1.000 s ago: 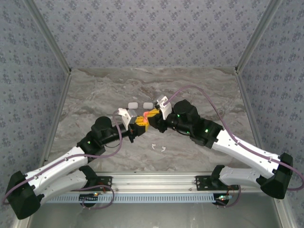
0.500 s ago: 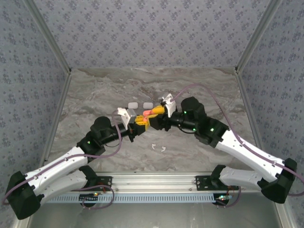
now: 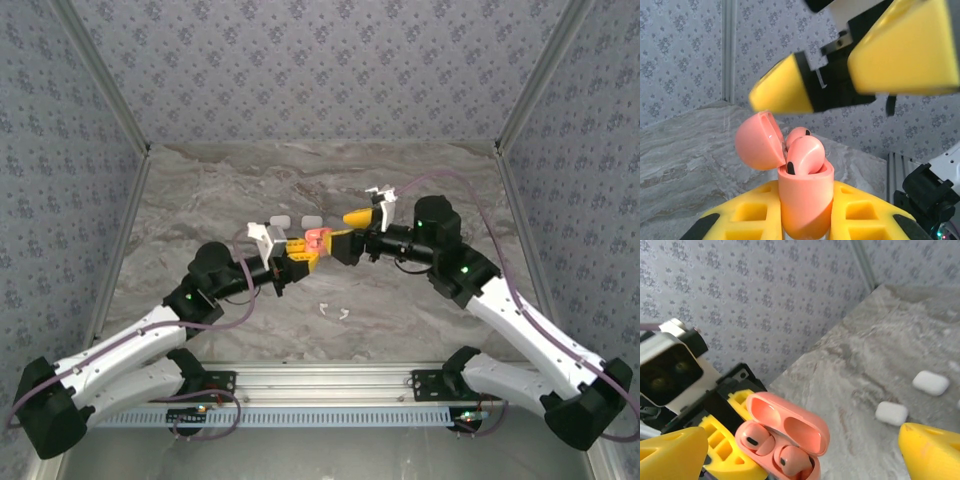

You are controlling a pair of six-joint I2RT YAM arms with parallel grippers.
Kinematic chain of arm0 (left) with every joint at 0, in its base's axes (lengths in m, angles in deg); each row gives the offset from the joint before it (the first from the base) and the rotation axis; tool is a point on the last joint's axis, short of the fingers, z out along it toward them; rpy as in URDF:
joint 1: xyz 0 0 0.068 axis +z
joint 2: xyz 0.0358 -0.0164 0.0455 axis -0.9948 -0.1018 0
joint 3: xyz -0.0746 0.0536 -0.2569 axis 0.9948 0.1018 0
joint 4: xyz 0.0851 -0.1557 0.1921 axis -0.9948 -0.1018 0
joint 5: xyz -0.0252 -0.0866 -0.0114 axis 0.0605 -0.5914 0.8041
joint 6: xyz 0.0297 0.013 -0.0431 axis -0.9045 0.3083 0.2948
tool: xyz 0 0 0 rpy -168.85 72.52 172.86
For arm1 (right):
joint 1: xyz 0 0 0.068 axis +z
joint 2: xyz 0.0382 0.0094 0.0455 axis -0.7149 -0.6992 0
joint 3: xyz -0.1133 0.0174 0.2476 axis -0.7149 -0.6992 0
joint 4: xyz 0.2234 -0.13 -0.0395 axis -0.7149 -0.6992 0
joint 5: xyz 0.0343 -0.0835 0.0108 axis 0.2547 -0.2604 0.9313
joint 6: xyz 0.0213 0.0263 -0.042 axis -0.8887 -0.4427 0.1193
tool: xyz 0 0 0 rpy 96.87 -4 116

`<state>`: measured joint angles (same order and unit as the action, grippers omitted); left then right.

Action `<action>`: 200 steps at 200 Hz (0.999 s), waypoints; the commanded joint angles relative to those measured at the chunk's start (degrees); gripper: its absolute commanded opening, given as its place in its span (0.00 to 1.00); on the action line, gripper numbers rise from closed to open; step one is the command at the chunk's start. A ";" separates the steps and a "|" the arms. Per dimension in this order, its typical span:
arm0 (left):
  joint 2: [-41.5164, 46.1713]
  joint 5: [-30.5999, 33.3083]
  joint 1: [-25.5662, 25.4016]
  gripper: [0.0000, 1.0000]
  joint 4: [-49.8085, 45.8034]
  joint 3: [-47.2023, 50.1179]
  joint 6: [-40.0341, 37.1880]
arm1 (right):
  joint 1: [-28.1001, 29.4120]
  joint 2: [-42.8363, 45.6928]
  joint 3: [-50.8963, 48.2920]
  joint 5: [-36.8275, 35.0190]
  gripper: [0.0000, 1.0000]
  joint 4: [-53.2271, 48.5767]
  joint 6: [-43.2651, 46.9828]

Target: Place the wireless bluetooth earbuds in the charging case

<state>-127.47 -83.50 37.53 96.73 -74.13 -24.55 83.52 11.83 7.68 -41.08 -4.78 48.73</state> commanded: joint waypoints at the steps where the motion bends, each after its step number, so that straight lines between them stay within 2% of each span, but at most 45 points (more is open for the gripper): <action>1: -0.08 -1.74 -0.36 0.00 3.57 -1.99 0.58 | 1.15 -1.13 0.40 5.68 1.00 3.82 -2.95; 70: 0.05 -0.73 -0.38 0.00 1.99 -1.77 0.50 | 3.87 -2.50 2.35 8.34 1.00 6.03 -2.30; 158: -0.62 0.04 -0.37 0.00 0.80 -1.63 0.14 | 4.52 3.04 -0.05 5.19 0.99 3.64 -0.45; 180: -0.52 0.14 -0.34 0.00 0.73 -1.66 0.14 | 4.52 2.93 0.82 1.81 0.99 -0.22 0.95; 200: -0.30 0.76 -0.32 0.00 -0.12 -1.77 0.14 | 4.56 3.35 4.45 -7.06 0.99 -9.31 4.10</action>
<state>-128.25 -83.41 37.48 96.33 -74.13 -24.28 87.81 14.41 7.94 -38.64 -3.82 48.82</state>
